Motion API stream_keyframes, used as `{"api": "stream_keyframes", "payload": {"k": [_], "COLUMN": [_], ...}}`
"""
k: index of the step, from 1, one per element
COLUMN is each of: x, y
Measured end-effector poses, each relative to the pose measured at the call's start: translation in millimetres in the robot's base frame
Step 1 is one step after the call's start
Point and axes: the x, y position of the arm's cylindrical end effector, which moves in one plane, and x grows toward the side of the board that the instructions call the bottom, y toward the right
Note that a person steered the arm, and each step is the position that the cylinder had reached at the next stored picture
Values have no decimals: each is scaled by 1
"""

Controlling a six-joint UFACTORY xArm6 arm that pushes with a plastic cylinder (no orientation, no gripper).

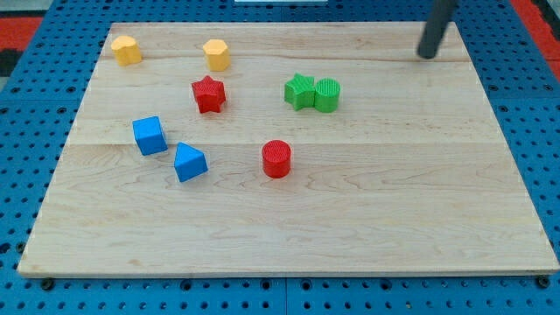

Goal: Move your arm to the top of the yellow hexagon

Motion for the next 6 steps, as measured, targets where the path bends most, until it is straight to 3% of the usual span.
{"api": "stream_keyframes", "payload": {"k": [1, 2, 3, 5, 6], "x": [67, 47, -5, -85, -85], "y": [-14, -19, -25, -136, -183]}}
